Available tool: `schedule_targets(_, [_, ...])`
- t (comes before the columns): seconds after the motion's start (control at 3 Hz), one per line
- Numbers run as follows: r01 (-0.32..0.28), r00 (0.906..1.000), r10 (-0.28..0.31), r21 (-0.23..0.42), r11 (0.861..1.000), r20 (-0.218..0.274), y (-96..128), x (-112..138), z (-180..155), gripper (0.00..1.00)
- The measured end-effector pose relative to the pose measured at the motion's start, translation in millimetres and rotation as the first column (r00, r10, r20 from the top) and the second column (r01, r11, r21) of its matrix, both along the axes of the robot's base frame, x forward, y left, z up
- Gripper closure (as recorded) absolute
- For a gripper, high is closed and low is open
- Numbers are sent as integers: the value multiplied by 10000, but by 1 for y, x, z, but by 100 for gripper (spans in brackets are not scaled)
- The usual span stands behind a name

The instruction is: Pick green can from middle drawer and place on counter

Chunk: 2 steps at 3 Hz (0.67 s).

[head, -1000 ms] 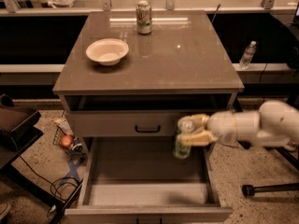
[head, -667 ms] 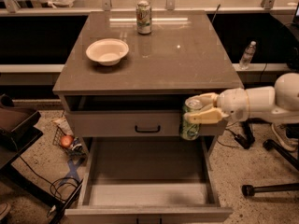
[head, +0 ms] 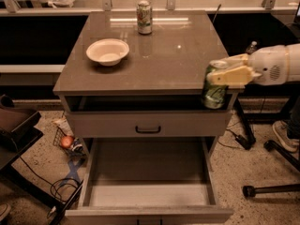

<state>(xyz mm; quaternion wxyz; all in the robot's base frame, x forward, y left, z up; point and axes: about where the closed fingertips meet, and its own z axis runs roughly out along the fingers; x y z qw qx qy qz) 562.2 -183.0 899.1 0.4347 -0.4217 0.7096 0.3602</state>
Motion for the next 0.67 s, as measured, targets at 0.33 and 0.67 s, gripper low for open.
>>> schedule_targets(0.33, [1274,9906,-1286,275,9915,473,-22,12,23,100])
schedule_targets(0.67, [2340,9568,-2380,434,9713,1671,-12,49,28,100])
